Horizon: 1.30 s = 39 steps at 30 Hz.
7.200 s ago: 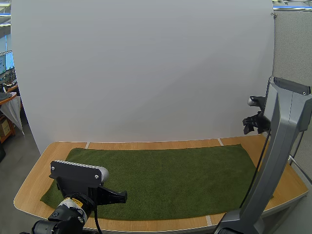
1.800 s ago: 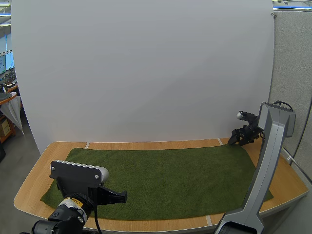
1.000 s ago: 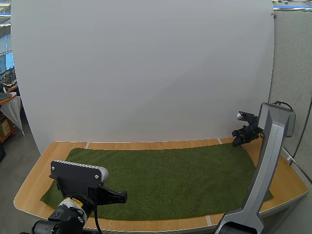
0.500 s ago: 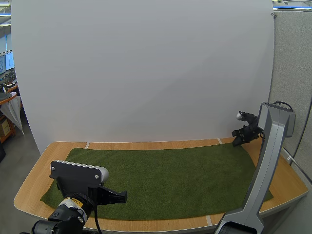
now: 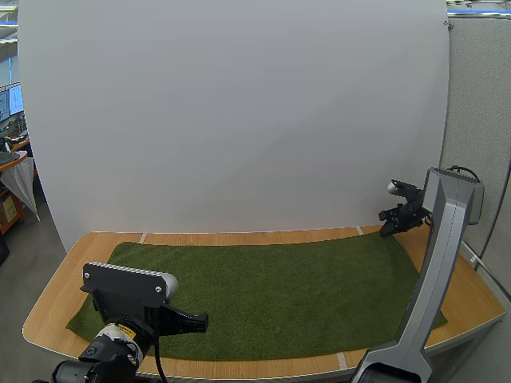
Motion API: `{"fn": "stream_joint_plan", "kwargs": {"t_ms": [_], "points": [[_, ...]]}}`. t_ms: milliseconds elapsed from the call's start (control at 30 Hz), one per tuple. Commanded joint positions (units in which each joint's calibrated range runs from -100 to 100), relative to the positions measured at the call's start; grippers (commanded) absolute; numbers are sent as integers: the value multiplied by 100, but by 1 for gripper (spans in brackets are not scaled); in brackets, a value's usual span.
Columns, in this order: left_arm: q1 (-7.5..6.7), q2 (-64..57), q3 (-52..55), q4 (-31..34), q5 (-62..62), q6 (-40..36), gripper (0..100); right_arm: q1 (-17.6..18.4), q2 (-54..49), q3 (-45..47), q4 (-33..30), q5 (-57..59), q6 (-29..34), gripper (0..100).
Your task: Fold the towel
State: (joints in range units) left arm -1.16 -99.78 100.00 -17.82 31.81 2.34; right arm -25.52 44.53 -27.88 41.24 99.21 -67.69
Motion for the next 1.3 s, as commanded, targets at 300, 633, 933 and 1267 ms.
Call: {"fn": "stream_joint_plan", "kwargs": {"t_ms": [300,633,933,1267], "points": [[-18,-22,0,1,-47,-39,0,-9,-273,17,106,79,-16,0],[-18,-22,0,1,-47,-39,0,148,-771,496,16,79,-11,0],[-18,-22,0,1,-47,-39,0,658,-1757,1765,360,79,-45,0],[-18,-22,0,1,-47,-39,0,1736,-2966,3243,326,-43,317,0]]}}
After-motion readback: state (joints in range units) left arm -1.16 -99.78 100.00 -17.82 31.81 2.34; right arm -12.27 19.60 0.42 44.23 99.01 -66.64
